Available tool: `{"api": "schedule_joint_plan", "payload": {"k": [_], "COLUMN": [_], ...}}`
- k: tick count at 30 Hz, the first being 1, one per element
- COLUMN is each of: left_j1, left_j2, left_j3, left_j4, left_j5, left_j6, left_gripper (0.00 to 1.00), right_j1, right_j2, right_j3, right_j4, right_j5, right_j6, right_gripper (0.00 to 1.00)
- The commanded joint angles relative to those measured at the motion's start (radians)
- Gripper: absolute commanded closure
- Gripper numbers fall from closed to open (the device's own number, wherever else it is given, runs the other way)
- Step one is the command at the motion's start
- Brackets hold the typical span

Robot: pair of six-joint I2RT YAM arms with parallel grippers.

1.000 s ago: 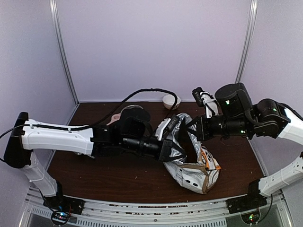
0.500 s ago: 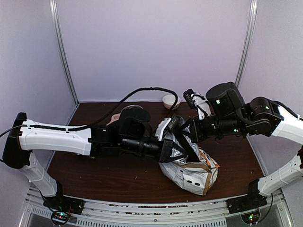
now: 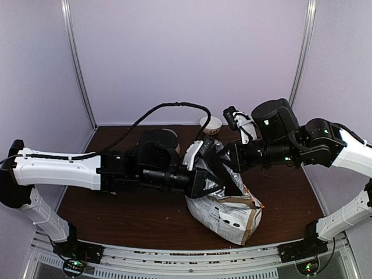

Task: Serve the pet food
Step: Adjust the pet food bag at the center of the board.

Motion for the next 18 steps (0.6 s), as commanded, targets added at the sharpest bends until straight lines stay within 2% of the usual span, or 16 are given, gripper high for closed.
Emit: {"api": "schedule_joint_plan", "payload": {"k": [1,4,8,11,14,18], "left_j1": [-0.003,0.001,0.011,0.015,0.02,0.027], "left_j2": [-0.142,-0.149,-0.143,-0.13,-0.123,-0.127], "left_j3": [0.062,0.043,0.057,0.097,0.132,0.15], "left_j4": [0.299,0.27,0.254,0.208,0.158,0.13], "left_j5": [-0.124,-0.164,-0.172,-0.184,-0.201,-0.216], "left_j6": [0.009,-0.015,-0.03,-0.03,-0.033,-0.048], "left_gripper": [1.0,1.0,1.0,1.0,1.0,1.0], "right_j1": [0.006,0.007,0.007,0.014,0.059,0.139], "right_j2": [-0.041,-0.083,-0.167,-0.265,-0.373,-0.461], "right_j3": [0.041,0.037,-0.013,-0.096,-0.188,-0.294], "right_j4": [0.053,0.039,0.048,0.074,0.118,0.145], "right_j5": [0.054,0.088,0.08,0.016,-0.056,-0.036], "right_j6": [-0.003,-0.017,-0.07,-0.123,-0.191,-0.206], "right_gripper": [0.8,0.6,0.26,0.1,0.04,0.04]}}
